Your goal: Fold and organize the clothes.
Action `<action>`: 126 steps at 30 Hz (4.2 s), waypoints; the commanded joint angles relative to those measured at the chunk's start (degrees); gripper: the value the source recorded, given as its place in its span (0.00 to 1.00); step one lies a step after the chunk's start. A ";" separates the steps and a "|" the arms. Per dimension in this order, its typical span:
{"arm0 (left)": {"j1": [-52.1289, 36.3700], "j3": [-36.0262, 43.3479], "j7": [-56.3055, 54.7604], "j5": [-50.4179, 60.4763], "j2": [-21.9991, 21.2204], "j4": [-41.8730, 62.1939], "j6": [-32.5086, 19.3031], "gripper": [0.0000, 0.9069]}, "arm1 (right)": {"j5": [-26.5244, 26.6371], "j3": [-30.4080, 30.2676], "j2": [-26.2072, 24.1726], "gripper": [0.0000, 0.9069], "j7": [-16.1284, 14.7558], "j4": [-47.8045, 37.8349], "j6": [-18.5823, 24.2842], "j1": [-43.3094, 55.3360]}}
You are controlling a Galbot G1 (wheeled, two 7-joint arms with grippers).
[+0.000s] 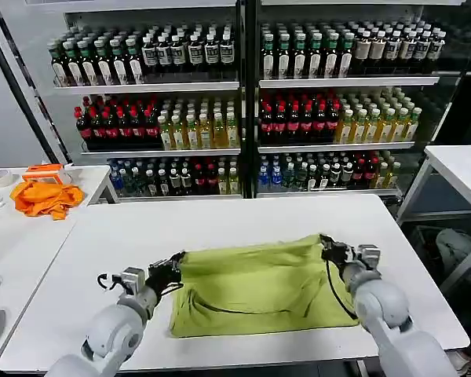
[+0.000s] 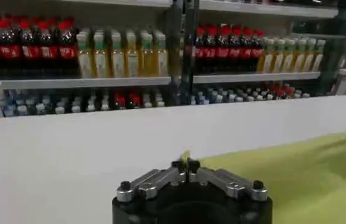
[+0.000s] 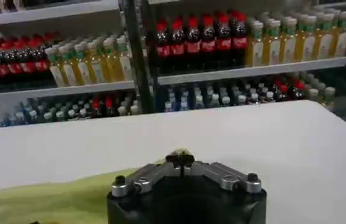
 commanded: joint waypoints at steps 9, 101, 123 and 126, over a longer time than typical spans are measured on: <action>10.25 -0.98 1.24 7.15 1.03 -3.52 0.18 0.02 | -2.59 8.43 1.74 0.00 -0.22 10.00 0.47 -20.29; 13.69 -0.47 1.87 11.29 0.47 -5.15 -1.65 0.02 | -6.70 6.74 10.14 0.00 2.84 12.50 1.76 -22.77; 20.93 -2.91 -4.01 15.36 -5.12 -13.07 -5.59 1.00 | -12.79 6.62 11.42 1.00 0.71 14.53 2.03 -24.88; 23.12 -2.09 -6.55 15.24 -7.91 -14.01 -6.06 1.00 | -12.76 7.57 11.59 1.00 0.67 15.72 2.14 -26.33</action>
